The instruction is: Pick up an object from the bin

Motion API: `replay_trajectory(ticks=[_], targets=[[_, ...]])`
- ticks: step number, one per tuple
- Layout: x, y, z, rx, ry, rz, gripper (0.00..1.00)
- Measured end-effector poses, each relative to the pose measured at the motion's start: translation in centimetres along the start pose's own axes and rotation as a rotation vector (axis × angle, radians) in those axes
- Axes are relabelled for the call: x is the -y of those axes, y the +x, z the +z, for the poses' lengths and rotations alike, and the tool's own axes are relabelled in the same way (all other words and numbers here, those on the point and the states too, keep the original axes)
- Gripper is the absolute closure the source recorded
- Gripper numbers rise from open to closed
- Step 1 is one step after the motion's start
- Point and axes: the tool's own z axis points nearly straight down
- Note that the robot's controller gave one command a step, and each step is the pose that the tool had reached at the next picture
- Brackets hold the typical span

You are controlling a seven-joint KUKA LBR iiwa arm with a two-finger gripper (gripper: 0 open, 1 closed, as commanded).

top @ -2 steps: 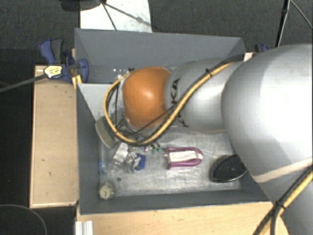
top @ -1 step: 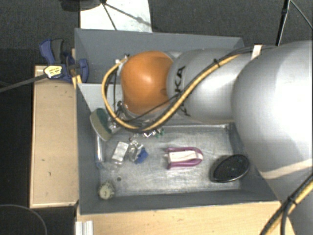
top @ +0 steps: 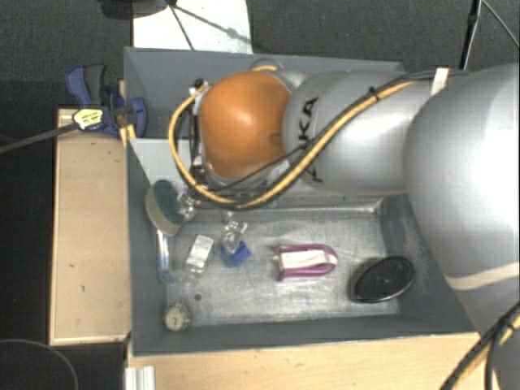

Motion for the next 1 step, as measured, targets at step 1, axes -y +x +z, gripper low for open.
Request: replay_trajectory(ticks=[1], targets=[[0.04, -0.65, 2.09, 0.003, 0.01, -0.183, 0.0]])
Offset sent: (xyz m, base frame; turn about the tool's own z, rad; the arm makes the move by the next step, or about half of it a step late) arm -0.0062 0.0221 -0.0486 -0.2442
